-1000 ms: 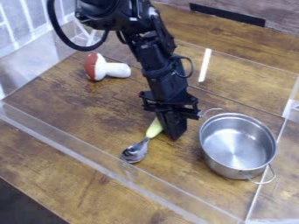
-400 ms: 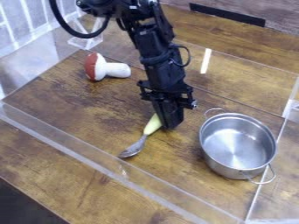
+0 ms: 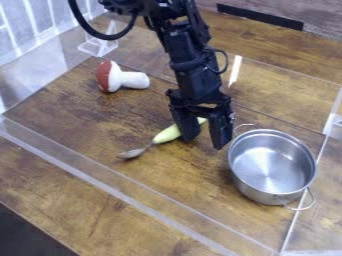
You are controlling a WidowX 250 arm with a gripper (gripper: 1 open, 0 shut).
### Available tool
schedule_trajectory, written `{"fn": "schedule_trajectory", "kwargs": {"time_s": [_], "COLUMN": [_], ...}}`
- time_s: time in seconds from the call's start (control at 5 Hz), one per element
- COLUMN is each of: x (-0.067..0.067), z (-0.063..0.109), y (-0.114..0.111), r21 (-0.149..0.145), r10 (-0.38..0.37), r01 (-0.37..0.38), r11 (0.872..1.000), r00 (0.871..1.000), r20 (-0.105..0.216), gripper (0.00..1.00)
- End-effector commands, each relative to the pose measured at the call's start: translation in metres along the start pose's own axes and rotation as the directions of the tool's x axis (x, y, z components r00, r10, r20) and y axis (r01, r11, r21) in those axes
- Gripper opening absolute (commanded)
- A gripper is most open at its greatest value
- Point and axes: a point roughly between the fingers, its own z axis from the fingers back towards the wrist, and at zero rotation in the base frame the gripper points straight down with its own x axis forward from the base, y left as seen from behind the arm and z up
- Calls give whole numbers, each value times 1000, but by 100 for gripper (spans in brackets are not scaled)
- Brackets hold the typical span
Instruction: Move the green spoon to the left
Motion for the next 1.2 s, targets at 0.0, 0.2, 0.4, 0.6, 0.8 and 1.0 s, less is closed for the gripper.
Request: {"fn": "schedule_trajectory", "kwargs": {"time_s": [0.0,0.2,0.4,0.6,0.8,1.0], "x": [4,-4,-12,-14,-16,-24], "z": [2,2,7,11,15,13], "y": [6,21,33,46,56,52], "r21": [43,67,92,117,132,139], "r10": [28,76,123,119,113,152], "r01": [-29,-79,-127,-123,-117,-157], "r11": [999,995,988,986,984,978], "r00": [999,996,991,992,993,987], "r20": [38,40,48,43,34,43], "gripper": [100,100,100,100,100,0]}}
